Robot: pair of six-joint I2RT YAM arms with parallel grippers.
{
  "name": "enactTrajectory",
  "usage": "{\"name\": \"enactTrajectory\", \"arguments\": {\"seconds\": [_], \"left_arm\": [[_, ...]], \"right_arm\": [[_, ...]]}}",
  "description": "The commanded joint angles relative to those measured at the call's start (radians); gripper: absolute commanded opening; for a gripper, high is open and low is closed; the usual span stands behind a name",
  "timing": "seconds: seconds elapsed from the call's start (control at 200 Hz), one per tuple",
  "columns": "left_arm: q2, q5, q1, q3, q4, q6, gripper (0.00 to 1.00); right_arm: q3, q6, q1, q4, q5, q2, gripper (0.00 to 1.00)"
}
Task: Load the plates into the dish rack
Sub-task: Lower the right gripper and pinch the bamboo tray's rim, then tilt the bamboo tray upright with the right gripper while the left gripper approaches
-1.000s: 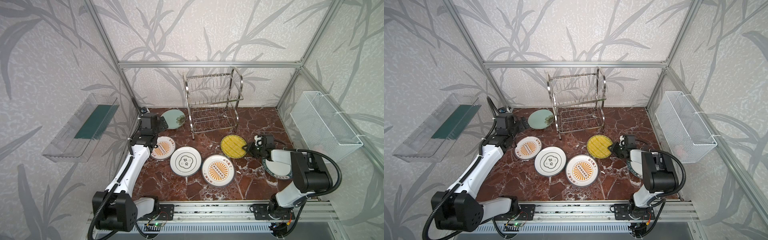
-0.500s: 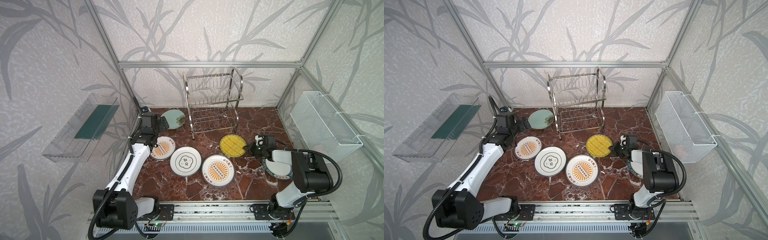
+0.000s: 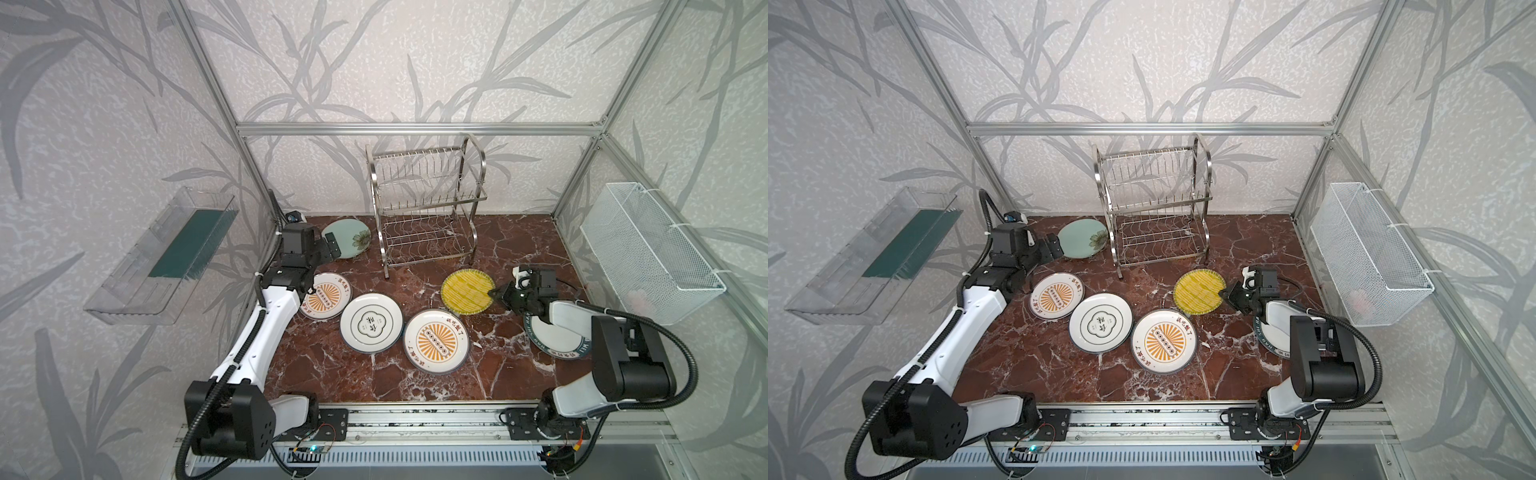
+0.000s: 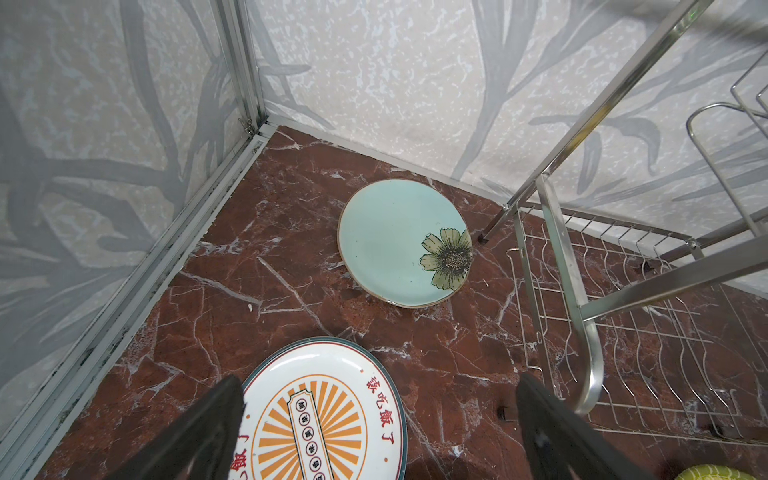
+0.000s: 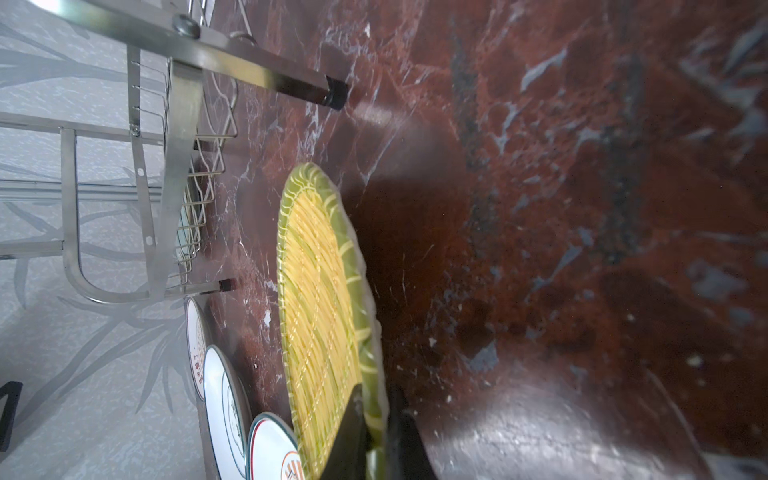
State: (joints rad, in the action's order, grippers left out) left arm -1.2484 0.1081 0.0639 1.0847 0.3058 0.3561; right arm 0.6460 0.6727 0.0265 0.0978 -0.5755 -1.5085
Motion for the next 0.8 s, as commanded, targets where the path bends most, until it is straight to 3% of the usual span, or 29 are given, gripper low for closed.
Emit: {"name": "enactTrajectory", "arguments": {"seconds": [0.0, 0.265, 0.68, 0.795], "left_arm": [[0.047, -0.008, 0.003, 0.041, 0.016, 0.006, 0.99], [0.119, -0.002, 0.002, 0.043, 0.028, 0.01, 0.99], [0.097, -0.135, 0.002, 0.051, 0.053, 0.022, 0.98], [0.087, -0.222, 0.002, 0.026, 0.012, 0.038, 0.98]], "right_arm": [[0.058, -0.08, 0.006, -0.114, 0.015, 0.083, 0.0], [0.065, -0.078, 0.006, -0.137, 0.001, 0.229, 0.0], [0.09, -0.069, 0.006, -0.086, -0.041, 0.333, 0.0], [0.087, -0.065, 0.006, -0.054, -0.055, 0.348, 0.0]]}}
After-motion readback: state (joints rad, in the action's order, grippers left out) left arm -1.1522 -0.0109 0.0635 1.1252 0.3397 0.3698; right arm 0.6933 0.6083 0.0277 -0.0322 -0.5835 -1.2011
